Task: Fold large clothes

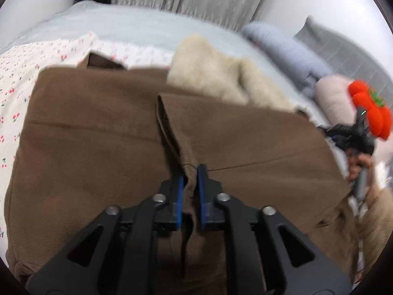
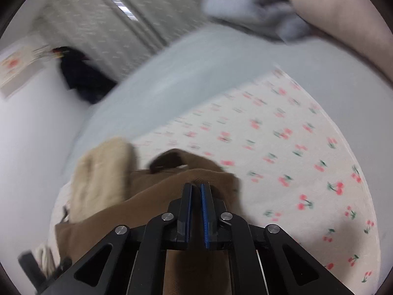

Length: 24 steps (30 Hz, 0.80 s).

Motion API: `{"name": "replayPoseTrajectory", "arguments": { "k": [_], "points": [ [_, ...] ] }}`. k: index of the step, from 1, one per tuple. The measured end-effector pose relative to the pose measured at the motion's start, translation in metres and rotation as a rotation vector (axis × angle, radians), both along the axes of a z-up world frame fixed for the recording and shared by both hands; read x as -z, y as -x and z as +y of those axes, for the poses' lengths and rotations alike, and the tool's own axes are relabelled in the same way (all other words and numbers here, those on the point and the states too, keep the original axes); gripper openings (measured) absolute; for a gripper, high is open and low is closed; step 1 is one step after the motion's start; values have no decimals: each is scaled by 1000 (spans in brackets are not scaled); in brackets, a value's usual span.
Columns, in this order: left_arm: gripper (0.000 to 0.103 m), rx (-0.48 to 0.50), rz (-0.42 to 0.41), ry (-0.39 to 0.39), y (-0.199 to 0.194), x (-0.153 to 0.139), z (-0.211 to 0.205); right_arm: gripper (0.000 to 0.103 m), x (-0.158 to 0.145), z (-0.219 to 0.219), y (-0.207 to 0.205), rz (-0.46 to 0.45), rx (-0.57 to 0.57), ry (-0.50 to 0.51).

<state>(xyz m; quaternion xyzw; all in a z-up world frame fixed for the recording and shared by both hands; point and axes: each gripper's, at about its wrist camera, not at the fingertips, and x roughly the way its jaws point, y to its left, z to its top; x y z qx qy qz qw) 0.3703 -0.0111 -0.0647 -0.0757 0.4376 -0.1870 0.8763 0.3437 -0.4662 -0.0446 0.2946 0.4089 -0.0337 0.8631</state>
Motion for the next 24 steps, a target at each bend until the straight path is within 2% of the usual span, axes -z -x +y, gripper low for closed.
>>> {"name": "replayPoseTrajectory", "arguments": {
  "k": [2,3,4,6,7,9,11,12,13,14,16,18,20,21,22,23,24],
  "points": [
    [24,-25,-39,-29,8,-13,4,11,-3,0,4,1,11,-1],
    [27,-37,-68,-46,11,-18,5,18,-14,9,11,-10,0,63],
    [31,-38,-113,-60,18,-28,6,19,-22,18,17,-17,-27,122],
    [40,4,-162,-24,33,-43,10,20,-39,46,40,-35,-114,254],
    [44,34,-157,-5,38,-45,9,20,-44,56,51,-44,-144,284],
    [45,90,-131,10,46,-40,5,20,-45,77,79,-53,-217,303],
    [45,139,-88,-11,51,-24,-3,20,-39,88,99,-47,-257,312],
    [45,152,-48,-70,52,-6,-8,20,-32,94,110,-29,-277,326],
    [45,156,-31,-86,51,7,-9,20,-26,97,115,-10,-283,336],
    [45,145,-33,-62,51,8,-7,20,-9,96,121,32,-284,340],
    [45,112,-1,-69,51,-4,-6,18,17,91,122,110,-288,322],
    [47,90,25,-84,57,-18,-5,22,4,88,129,99,-246,317],
    [62,104,-3,-81,74,-38,2,25,-19,87,143,88,-230,291],
    [74,97,-23,-93,85,-46,8,33,-28,89,150,72,-241,293],
    [79,88,-46,-108,98,-55,16,40,-39,90,162,61,-243,309],
    [79,88,-53,-117,109,-60,23,56,-46,90,171,57,-235,326],
    [79,86,-52,-123,119,-62,31,67,-52,90,181,50,-232,336]
  ]
}}
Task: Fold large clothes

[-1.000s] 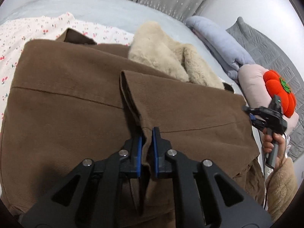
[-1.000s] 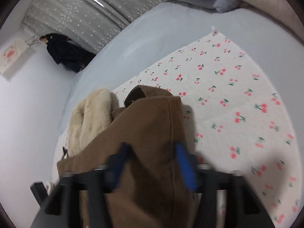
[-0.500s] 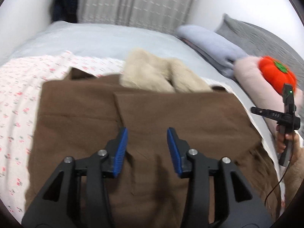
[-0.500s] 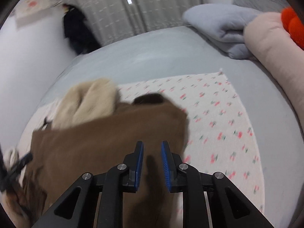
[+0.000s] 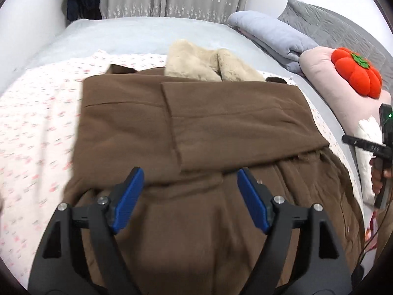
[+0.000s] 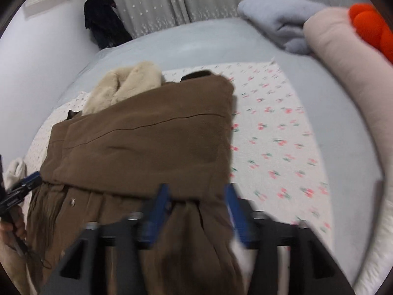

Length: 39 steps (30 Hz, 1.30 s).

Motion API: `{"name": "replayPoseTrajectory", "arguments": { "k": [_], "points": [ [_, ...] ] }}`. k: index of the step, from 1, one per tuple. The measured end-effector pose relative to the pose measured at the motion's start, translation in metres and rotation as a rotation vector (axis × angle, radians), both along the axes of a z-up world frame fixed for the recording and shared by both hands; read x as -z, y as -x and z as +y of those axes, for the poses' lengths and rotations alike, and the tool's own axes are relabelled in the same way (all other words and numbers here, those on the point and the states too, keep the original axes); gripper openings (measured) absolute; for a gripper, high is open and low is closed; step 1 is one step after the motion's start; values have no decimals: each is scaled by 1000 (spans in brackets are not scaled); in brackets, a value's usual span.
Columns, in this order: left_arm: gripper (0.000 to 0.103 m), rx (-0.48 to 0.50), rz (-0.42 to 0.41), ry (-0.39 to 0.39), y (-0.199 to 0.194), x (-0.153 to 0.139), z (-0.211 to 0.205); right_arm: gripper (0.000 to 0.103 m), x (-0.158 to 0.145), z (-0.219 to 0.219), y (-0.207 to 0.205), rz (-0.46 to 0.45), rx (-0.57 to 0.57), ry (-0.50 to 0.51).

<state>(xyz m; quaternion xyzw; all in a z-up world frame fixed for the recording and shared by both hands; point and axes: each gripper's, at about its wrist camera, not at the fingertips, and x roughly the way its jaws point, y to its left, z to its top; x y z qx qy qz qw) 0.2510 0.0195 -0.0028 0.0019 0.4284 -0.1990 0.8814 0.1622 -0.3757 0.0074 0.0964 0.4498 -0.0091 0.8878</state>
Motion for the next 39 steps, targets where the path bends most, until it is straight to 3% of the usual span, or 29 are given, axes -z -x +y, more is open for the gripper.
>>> {"name": "replayPoseTrajectory", "arguments": {
  "k": [3,5,7,8,9,11,13,16,20,26,39],
  "points": [
    [81,-39,8,15,24,-1,29,71,-6,-5,24,0,-3,-30],
    [82,-81,41,40,40,10,49,71,10,-10,35,31,5,-82],
    [82,-128,84,48,53,26,64,59,38,-14,36,106,33,-90],
    [82,-157,119,53,62,36,74,47,62,-17,39,211,77,-10],
    [81,-179,147,59,71,44,80,47,78,-25,48,209,104,-22],
    [81,-199,176,80,88,52,94,47,74,-34,64,189,169,-72],
    [82,-215,185,102,106,57,110,47,66,-30,77,208,156,-30],
    [82,-219,189,102,127,57,122,52,52,-25,106,189,137,-4],
    [82,-202,185,86,150,55,128,71,43,-23,144,160,117,-52],
    [82,-200,175,40,175,50,138,77,54,-26,193,153,90,-141],
    [84,-207,237,69,210,71,145,83,76,-33,244,110,35,-270]
  ]
}}
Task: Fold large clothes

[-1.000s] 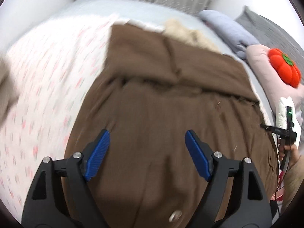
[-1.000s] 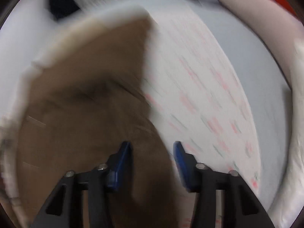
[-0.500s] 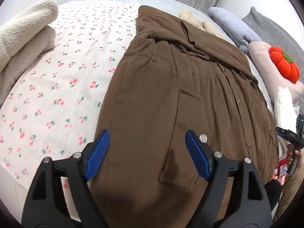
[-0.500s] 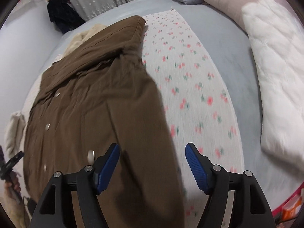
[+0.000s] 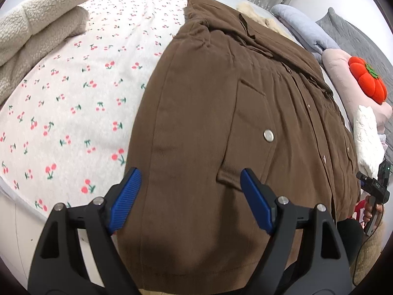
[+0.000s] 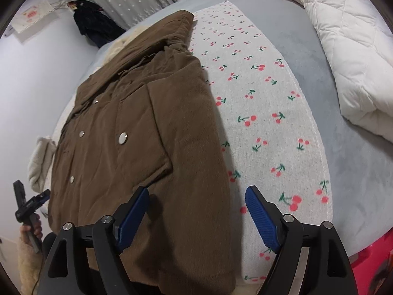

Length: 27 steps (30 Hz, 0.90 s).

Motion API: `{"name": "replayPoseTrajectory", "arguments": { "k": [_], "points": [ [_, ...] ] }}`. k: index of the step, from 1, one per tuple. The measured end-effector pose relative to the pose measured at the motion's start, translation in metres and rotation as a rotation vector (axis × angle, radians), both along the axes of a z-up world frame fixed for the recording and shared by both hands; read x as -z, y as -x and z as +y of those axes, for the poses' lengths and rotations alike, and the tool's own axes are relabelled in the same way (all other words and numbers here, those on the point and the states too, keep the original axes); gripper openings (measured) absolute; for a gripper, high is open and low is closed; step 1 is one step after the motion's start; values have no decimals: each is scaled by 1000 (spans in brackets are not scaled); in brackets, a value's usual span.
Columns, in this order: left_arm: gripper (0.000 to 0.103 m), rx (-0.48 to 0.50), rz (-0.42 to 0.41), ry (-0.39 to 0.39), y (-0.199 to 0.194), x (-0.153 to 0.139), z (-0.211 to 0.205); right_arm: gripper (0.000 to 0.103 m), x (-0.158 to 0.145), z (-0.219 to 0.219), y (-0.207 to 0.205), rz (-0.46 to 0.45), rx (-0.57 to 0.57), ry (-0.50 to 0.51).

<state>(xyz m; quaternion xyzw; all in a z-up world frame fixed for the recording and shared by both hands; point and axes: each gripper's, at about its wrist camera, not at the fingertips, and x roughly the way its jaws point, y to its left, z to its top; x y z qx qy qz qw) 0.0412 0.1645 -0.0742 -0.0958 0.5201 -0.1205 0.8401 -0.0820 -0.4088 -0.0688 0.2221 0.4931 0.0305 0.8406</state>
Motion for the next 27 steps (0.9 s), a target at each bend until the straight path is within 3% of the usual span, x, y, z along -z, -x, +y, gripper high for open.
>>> {"name": "replayPoseTrajectory", "arguments": {
  "k": [6,14,18,21,27],
  "points": [
    [85,18,-7,16,13,1,4,83,3,3,11,-22,-27,-50],
    [85,-8,18,161,22,-2,29,83,2,7,22,-34,-61,-141],
    [85,-36,7,141,26,-1,37,83,3,4,25,-40,-42,-185],
    [85,-47,43,180,23,9,47,83,5,1,26,-39,-29,-207],
    [85,31,63,252,34,17,41,82,5,-8,30,-40,3,-208]
  ]
}}
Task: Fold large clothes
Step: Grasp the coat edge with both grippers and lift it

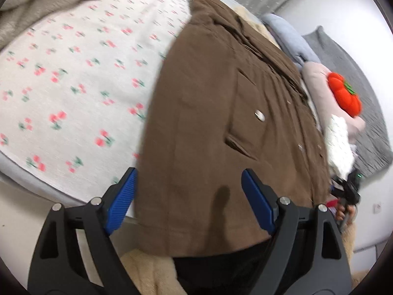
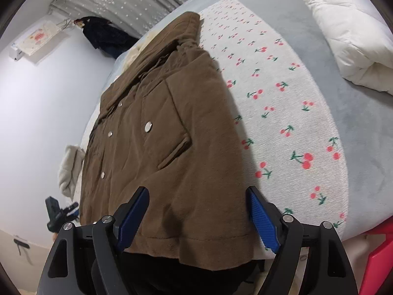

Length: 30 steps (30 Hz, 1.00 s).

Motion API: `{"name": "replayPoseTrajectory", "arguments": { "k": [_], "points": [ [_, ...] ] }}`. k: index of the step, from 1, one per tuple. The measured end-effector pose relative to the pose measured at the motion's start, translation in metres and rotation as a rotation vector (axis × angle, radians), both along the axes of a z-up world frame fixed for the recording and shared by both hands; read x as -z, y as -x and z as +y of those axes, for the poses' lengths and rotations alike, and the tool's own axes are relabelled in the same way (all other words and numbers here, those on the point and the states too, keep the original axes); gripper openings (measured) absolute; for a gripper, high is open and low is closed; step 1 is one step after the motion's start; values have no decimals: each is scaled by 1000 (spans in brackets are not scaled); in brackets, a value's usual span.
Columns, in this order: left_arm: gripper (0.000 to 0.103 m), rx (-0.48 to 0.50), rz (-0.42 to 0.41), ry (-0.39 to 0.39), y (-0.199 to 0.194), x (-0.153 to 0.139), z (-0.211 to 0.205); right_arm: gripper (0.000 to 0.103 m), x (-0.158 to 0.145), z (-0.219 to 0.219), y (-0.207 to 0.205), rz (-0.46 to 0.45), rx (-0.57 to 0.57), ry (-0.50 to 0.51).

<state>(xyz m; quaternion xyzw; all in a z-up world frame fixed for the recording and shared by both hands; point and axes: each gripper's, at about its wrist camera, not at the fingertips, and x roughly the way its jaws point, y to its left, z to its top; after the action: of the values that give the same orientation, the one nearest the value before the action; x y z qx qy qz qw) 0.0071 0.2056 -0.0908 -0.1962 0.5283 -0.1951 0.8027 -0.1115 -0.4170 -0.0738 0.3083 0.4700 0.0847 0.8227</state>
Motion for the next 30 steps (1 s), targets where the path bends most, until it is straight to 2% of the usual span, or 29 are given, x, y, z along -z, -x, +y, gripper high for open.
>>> {"name": "replayPoseTrajectory", "arguments": {
  "k": [3,5,9,12,14,15,16,18,21,23,25,30],
  "points": [
    [85,43,-7,13,6,1,-7,82,5,-1,0,-1,9,-25],
    [85,64,-9,49,11,2,-10,82,7,2,1,-8,1,-39],
    [81,131,58,198,15,14,-20,76,8,17,8,-20,-30,-30],
    [79,152,59,174,19,15,-34,68,8,24,10,-25,-33,-12],
    [72,136,49,147,19,12,-40,60,8,27,10,-27,-38,-8],
    [58,125,51,155,18,10,-41,51,9,27,10,-27,-45,-16],
    [49,117,58,176,16,11,-42,47,10,27,10,-26,-53,-31],
    [43,103,58,189,16,12,-45,35,12,27,10,-27,-61,-44],
    [34,92,17,174,17,3,-55,21,12,25,12,-52,-56,-71],
    [29,88,-25,175,18,-9,-59,16,8,22,16,-82,-35,-87],
    [25,79,-79,184,18,-26,-63,15,-1,23,20,-125,-19,-83],
    [22,63,-198,232,14,-65,-68,14,-36,26,23,-246,-7,-86]
  ]
}}
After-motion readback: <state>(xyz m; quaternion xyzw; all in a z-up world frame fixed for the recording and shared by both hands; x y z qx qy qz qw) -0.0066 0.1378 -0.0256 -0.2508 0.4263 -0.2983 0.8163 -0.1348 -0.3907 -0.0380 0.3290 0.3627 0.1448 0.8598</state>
